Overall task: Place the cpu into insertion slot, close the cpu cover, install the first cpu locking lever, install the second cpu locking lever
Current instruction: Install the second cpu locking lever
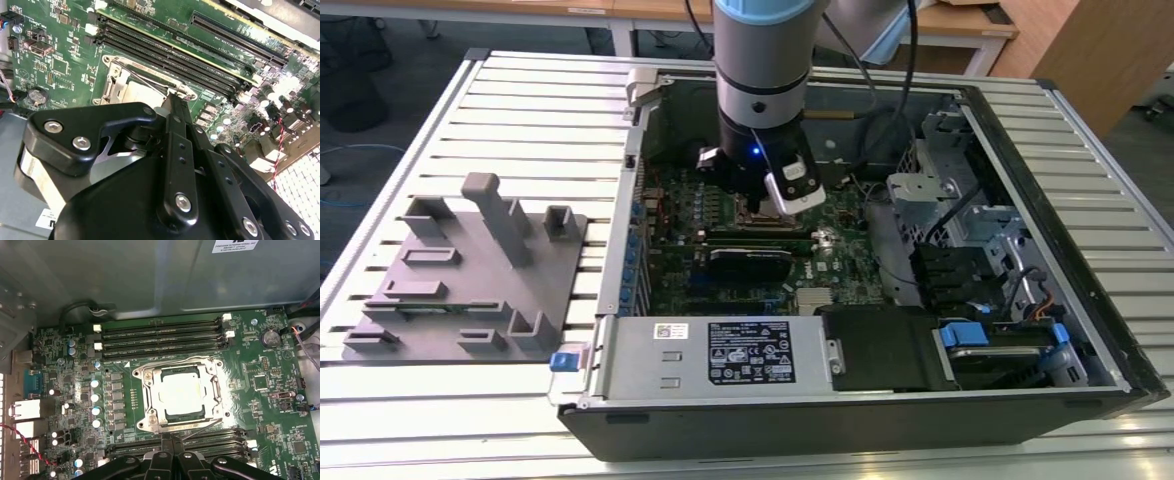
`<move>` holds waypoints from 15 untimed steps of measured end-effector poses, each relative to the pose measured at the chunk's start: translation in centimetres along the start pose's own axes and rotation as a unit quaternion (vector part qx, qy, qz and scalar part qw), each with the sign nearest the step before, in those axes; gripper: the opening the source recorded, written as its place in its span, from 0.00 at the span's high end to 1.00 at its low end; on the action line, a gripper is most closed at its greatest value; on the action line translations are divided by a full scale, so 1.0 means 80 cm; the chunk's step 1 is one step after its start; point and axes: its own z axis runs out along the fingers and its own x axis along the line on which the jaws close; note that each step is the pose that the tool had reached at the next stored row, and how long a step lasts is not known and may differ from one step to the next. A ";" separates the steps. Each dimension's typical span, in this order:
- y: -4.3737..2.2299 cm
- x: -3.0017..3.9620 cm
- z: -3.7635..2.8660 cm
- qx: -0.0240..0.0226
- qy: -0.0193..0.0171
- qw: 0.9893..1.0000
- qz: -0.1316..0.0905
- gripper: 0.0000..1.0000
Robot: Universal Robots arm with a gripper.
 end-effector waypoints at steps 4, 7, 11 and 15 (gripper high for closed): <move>-0.0012 0.0029 0.0043 0.000 0.000 1.000 0.000 0.90; -0.0021 0.0035 0.0088 0.000 0.000 1.000 0.000 0.90; -0.0024 0.0040 0.0095 0.000 0.000 1.000 0.000 0.90; -0.0034 0.0088 0.0112 0.000 0.000 1.000 0.000 0.90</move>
